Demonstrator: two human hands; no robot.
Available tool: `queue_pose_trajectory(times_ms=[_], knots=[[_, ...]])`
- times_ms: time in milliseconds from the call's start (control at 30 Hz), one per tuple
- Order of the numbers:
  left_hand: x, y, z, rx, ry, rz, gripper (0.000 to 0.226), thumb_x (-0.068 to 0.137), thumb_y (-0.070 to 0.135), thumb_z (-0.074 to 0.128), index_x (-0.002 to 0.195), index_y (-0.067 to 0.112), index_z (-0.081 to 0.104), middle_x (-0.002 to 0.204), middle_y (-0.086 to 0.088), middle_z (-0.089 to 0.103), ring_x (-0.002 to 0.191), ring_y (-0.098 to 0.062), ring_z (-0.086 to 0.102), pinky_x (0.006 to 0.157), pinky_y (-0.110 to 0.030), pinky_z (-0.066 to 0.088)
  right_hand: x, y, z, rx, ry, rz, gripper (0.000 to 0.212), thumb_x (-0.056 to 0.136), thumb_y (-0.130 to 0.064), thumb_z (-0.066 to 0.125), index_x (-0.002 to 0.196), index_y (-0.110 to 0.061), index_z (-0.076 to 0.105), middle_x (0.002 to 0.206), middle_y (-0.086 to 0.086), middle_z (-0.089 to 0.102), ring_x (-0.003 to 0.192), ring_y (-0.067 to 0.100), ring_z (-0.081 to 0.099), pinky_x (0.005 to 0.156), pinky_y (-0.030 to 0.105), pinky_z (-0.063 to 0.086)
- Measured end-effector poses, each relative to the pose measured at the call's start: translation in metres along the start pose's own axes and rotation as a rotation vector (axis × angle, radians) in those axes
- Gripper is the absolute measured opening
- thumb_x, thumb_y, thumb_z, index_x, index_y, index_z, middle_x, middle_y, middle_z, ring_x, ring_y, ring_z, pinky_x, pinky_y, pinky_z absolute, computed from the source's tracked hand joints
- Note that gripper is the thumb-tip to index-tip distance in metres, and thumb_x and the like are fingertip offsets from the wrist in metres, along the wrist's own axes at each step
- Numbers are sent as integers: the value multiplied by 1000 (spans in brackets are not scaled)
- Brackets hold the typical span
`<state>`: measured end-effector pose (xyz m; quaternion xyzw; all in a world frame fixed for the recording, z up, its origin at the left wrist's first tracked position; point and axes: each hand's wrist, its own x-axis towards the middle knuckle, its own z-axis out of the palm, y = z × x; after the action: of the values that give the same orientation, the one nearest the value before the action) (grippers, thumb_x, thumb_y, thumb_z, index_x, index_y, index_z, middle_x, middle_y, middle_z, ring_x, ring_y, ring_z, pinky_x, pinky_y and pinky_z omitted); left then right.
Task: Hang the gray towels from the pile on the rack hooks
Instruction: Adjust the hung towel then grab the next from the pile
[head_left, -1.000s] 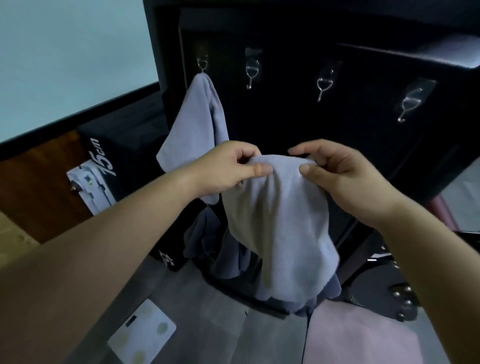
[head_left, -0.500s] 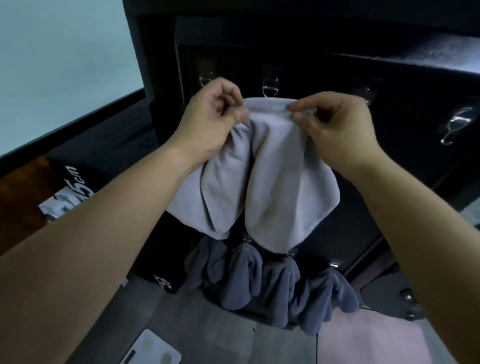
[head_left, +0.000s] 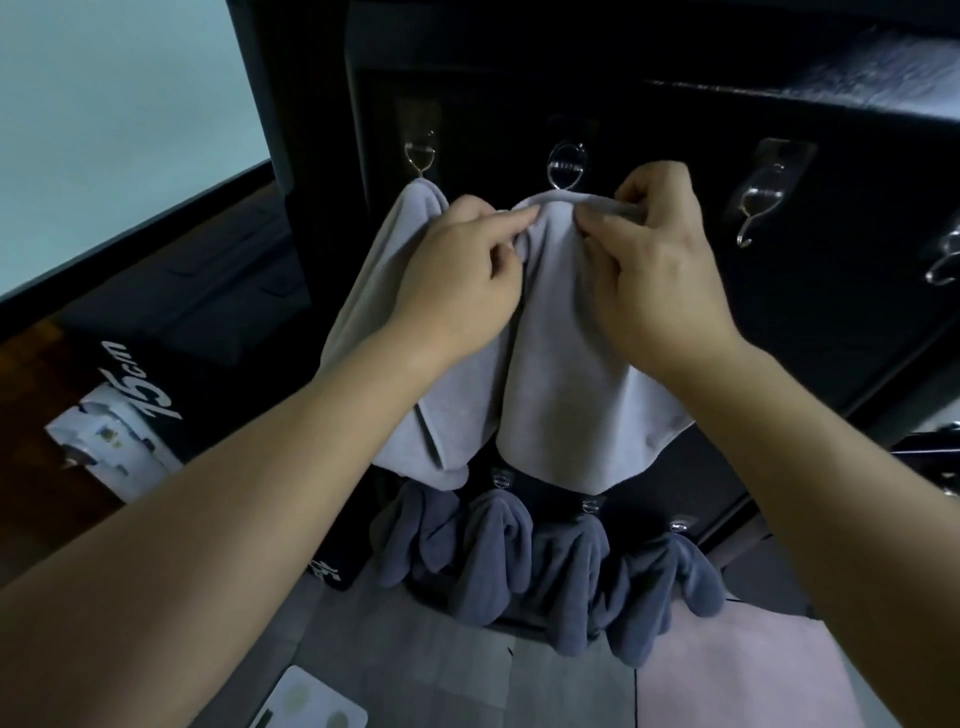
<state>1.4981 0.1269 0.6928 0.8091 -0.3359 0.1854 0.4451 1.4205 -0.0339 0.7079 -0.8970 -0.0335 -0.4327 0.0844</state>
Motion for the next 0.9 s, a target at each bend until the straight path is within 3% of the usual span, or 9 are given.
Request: queue_pose_trajectory(times_ms=[100, 233, 333, 467, 533, 700, 800, 900], knots=[[-4, 2, 4, -59, 12, -16, 42, 89, 22, 48, 125, 15, 69, 107, -1, 55, 101, -17, 58, 93, -32, 50, -9, 1, 1, -22, -104, -41, 33, 99, -28, 46, 103, -4, 68, 118, 19, 50, 100, 31, 48, 82, 38, 42], [-11, 5, 6, 181, 47, 123, 41, 91, 30, 41, 108, 8, 71, 129, -11, 48, 117, -29, 47, 101, -46, 40, -9, 0, 0, -35, -147, -56, 44, 100, -43, 43, 116, -13, 71, 130, 10, 51, 119, 30, 42, 99, 39, 37], [-12, -3, 7, 124, 44, 194, 40, 97, 27, 41, 123, 8, 66, 128, -6, 55, 117, -24, 51, 101, -47, 41, -7, 3, -1, 11, -145, -84, 45, 100, -44, 44, 118, -12, 69, 126, 2, 58, 120, 27, 44, 98, 43, 38], [-11, -7, 11, -205, -42, 84, 44, 103, 30, 41, 143, 13, 50, 138, 0, 57, 130, -7, 50, 112, -37, 41, -10, 6, -1, 49, -138, -86, 43, 101, -44, 46, 127, -14, 62, 126, -1, 60, 119, 23, 47, 98, 37, 37], [-10, -6, 13, -242, -32, 72, 46, 102, 33, 39, 142, 13, 52, 138, 2, 59, 131, -7, 50, 112, -38, 40, -16, 7, -1, 41, -138, -82, 43, 102, -43, 46, 133, -15, 59, 130, -2, 59, 122, 22, 45, 98, 32, 32], [-20, -2, 19, -29, 50, 29, 56, 96, 47, 31, 126, 15, 66, 125, 9, 52, 124, -16, 41, 112, -36, 31, -27, 8, 5, -36, -157, -62, 51, 102, -49, 39, 142, -20, 53, 136, -3, 53, 130, 23, 36, 97, 33, 23], [-19, -6, 22, -190, 34, 7, 56, 98, 47, 34, 124, 9, 65, 127, 6, 47, 122, -16, 46, 111, -31, 37, -26, 10, 7, -46, -170, -38, 50, 102, -51, 37, 136, -22, 60, 142, 2, 45, 132, 26, 31, 102, 40, 25], [-20, -12, 27, -442, -119, -71, 56, 101, 47, 37, 143, 12, 52, 138, 1, 55, 133, -12, 50, 114, -40, 39, -25, 10, 10, -29, -172, -43, 48, 103, -49, 36, 132, -22, 63, 139, 4, 45, 130, 26, 33, 101, 40, 28]])
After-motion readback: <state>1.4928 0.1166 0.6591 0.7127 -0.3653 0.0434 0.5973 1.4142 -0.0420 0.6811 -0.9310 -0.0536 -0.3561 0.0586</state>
